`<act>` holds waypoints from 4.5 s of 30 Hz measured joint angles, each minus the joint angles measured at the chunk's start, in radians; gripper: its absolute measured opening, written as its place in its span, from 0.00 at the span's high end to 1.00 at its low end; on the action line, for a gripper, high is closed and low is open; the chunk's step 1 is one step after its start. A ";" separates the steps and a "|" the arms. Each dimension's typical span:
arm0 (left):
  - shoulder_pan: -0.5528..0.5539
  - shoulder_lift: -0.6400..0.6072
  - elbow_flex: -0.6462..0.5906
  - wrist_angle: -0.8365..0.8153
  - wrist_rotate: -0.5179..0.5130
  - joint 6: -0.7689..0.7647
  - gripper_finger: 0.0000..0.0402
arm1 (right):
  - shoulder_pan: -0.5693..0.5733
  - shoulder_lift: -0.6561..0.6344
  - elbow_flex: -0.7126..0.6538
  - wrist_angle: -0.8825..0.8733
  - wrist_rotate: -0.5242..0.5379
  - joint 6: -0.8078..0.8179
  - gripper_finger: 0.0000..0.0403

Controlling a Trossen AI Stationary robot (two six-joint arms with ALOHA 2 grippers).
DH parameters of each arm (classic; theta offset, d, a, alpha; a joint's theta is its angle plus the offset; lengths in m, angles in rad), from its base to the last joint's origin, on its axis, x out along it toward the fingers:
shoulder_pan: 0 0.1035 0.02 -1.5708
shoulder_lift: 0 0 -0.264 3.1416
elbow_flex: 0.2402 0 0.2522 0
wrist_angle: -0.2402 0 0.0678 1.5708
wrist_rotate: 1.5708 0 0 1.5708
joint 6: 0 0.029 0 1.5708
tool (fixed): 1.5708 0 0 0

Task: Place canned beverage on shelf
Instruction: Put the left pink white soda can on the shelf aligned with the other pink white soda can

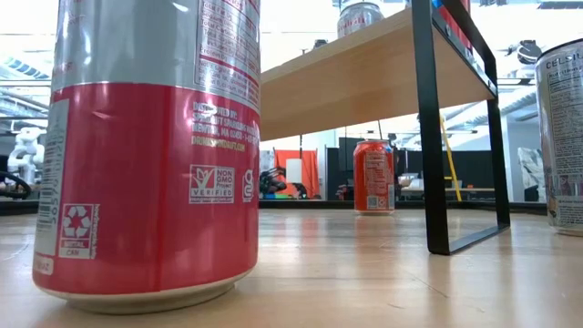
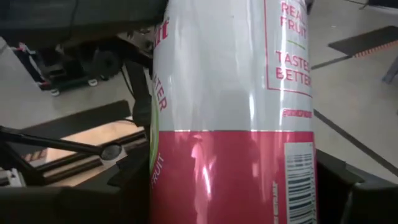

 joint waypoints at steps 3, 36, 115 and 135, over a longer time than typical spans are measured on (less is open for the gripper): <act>0.012 0.000 0.000 0.001 0.003 0.059 0.01 | 0.000 0.003 0.000 -0.013 -0.002 0.010 0.31; 0.032 0.048 -0.001 0.284 0.057 0.412 0.00 | -0.008 0.007 0.000 0.123 0.082 -0.319 0.31; -0.117 0.124 -0.057 -0.137 0.176 0.548 0.27 | 0.291 -0.213 0.001 -0.382 -0.177 0.373 0.15; -0.091 0.239 -0.281 0.098 0.150 0.463 0.26 | 0.343 -0.217 0.000 -0.385 0.001 0.360 0.15</act>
